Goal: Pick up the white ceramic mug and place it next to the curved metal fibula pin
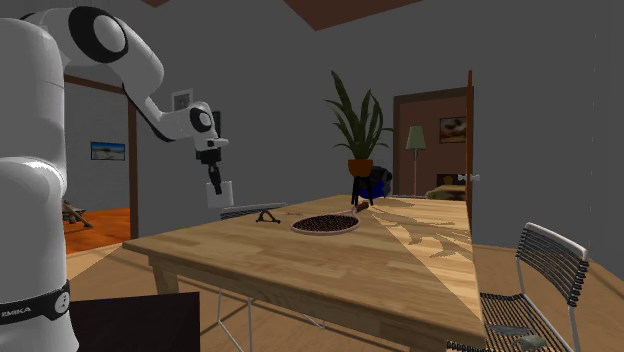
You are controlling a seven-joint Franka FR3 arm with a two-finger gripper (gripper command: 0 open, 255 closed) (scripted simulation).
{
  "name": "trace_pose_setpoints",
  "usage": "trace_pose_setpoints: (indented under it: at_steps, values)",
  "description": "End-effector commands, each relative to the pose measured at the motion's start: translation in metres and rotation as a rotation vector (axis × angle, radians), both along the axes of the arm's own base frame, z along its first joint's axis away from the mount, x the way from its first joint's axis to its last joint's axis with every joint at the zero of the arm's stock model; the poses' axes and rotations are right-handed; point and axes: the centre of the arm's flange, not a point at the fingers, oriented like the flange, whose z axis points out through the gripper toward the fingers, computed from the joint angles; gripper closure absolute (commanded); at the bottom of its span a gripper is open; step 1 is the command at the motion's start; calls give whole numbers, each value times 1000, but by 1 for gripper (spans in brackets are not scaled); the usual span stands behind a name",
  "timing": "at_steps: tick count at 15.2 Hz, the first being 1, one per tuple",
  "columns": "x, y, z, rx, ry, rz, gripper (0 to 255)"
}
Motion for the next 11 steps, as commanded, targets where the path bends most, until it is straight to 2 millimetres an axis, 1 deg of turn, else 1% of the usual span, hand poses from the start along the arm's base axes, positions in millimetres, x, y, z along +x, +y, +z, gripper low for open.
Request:
trace_pose_setpoints:
  at_steps: [1, 9, 10, 11]
  values:
    - [1, 0, -10, 1, -1, 0, 255]
    - [1, 0, -52, 1, -1, 0, 255]
    - [1, 0, -57, 1, -1, 0, 255]
    - [1, 0, -57, 1, 0, 0, 255]
